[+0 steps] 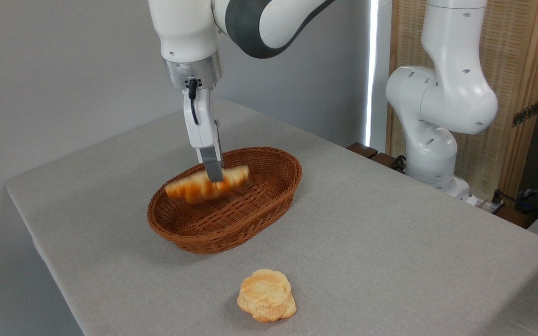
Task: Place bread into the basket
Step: 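Lower the pastry into the basket, open the gripper, and rise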
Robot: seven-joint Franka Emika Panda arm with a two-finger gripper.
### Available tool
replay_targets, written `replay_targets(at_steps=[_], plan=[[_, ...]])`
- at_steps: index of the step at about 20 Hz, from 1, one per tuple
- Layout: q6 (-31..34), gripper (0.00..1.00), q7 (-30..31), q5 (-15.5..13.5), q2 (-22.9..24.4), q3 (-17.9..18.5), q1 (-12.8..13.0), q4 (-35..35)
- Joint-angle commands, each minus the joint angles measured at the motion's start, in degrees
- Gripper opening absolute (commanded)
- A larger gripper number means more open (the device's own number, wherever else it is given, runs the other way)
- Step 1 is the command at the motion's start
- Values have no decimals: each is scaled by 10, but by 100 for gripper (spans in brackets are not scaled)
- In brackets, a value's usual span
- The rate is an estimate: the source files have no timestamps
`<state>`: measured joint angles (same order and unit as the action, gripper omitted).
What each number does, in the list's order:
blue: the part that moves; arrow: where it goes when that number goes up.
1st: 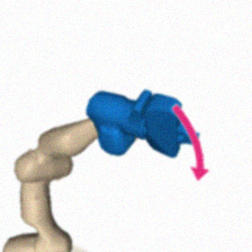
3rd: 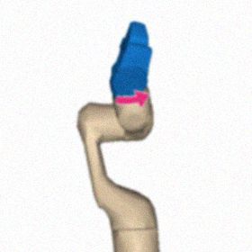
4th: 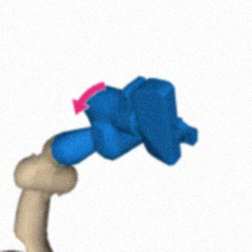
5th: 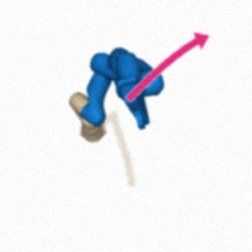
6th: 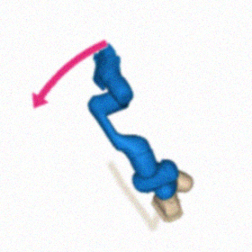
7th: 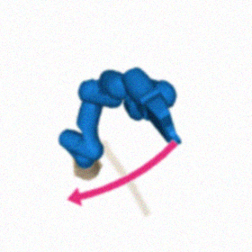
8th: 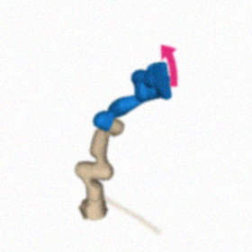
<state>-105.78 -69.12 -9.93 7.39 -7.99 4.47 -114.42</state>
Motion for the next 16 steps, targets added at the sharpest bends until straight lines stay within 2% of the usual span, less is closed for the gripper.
replay_targets(at_steps=[1,5,8,10,13,16], plan=[[15,100,15,-2,1,-2,-2,5],[15,100,42,-1,2,3,-6,6],[8,100,103,18,2,7,-10,6],[7,100,144,42,2,20,-11,7],[6,100,190,47,3,49,-10,11],[2,100,228,53,1,59,-11,24]])
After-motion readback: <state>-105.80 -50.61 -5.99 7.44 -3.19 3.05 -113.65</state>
